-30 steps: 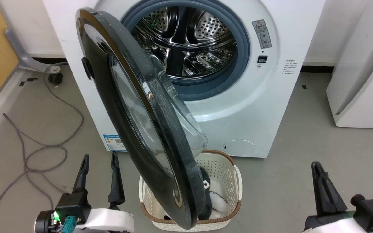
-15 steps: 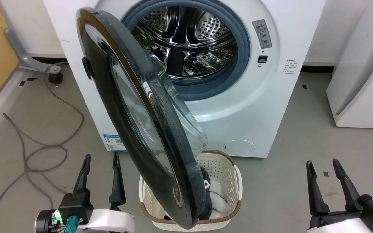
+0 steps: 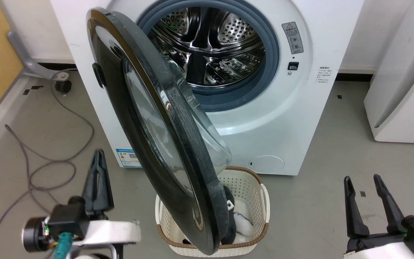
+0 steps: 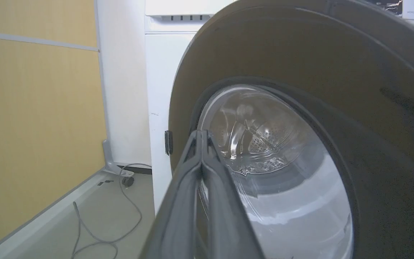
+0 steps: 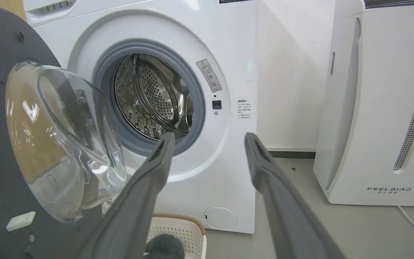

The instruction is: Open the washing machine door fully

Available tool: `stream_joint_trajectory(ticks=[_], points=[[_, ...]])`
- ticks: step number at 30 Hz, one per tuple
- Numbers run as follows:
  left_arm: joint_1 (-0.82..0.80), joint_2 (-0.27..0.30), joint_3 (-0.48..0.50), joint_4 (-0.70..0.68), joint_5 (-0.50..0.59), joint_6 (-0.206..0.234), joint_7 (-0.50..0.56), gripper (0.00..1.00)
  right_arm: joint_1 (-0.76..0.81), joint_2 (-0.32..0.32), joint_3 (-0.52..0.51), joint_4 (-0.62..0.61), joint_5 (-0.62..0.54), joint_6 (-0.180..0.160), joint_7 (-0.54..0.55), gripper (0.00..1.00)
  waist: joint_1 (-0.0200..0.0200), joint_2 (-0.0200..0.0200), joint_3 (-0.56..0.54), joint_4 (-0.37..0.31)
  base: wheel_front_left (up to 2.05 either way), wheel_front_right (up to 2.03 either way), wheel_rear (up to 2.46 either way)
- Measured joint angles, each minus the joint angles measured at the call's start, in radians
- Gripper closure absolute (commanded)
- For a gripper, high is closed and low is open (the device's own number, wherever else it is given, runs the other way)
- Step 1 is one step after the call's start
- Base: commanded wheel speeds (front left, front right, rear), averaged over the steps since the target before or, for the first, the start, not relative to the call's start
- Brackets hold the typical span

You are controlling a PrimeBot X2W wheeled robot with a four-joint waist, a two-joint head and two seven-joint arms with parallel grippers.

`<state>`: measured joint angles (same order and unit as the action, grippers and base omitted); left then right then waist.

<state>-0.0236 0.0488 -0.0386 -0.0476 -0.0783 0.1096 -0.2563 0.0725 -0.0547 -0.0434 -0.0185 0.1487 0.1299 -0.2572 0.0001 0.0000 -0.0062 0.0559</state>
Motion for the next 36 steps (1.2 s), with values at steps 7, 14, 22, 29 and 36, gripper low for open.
stream_joint_trajectory(ticks=[7,14,22,29,36], points=[[-0.042,0.000,-0.013,-0.119,-0.002,-0.033,0.000,1.00,0.000,0.000,-0.006,-0.005,0.006,0.000,0.000,0.00,0.0000,0.0000,0.002,0.000,0.00,0.00,0.00],[-0.075,0.000,-0.107,-0.222,-0.012,-0.053,-0.001,1.00,0.000,0.000,-0.008,-0.012,0.009,0.000,0.000,0.00,0.0000,0.0000,0.001,-0.001,0.00,0.00,0.00],[-0.085,0.000,-0.237,-0.274,-0.011,-0.082,-0.001,1.00,0.000,0.000,-0.006,-0.013,0.007,0.000,0.000,0.00,-0.0001,0.0000,-0.004,-0.004,0.00,0.00,0.00],[-0.085,0.000,-0.365,-0.285,-0.012,-0.113,-0.001,1.00,0.000,0.000,-0.005,-0.015,0.000,0.000,0.000,0.00,-0.0001,0.0000,-0.005,-0.003,0.00,0.00,0.00],[-0.085,-0.001,-0.496,-0.277,-0.026,-0.131,-0.001,1.00,0.000,0.000,0.003,-0.015,-0.009,0.000,0.000,0.00,-0.0001,0.0000,-0.003,-0.007,0.00,0.00,0.00]])
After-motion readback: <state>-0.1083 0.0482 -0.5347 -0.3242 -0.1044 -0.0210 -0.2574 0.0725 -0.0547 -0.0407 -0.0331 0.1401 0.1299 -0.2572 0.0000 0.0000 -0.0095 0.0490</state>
